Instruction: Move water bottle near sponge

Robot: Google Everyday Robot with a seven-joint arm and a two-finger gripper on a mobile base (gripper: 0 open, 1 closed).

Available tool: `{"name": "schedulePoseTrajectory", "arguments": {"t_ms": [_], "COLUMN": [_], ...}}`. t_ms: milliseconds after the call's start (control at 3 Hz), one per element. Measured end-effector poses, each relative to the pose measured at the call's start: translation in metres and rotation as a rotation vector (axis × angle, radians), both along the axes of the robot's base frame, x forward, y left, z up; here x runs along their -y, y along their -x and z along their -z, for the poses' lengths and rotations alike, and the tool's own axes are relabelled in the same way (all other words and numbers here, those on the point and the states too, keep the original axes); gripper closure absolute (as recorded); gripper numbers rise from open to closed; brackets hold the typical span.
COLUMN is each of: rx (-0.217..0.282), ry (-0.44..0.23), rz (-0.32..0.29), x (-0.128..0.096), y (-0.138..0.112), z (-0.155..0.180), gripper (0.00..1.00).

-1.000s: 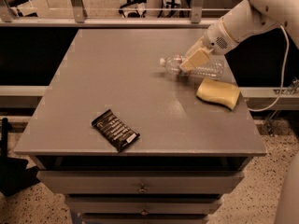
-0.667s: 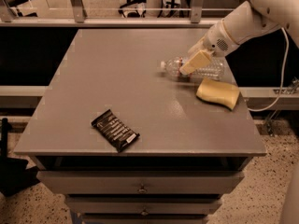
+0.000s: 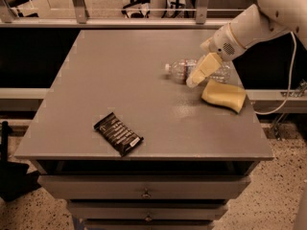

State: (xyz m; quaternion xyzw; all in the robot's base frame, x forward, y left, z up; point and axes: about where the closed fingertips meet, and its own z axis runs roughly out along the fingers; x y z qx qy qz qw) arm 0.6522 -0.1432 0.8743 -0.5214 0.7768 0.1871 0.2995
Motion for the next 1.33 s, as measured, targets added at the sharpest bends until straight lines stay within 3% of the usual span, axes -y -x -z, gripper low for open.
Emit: {"name": "schedulePoseTrajectory", "arguments": {"t_ms": [333,667,1000,1333], "rx": [0.032,0.146,0.297,0.370], "ry": [-0.055,-0.159,-0.250,-0.261], "rz": [0.027,0.141,0.282,0.377], "x": [0.006,0.045,0.101,0.148], "y": [0.008,0.012,0.018,0.027], "z": [-0.004,-0.017,-0.035,-0.046], "gripper": [0.00,0.00,0.00,0.00]}}
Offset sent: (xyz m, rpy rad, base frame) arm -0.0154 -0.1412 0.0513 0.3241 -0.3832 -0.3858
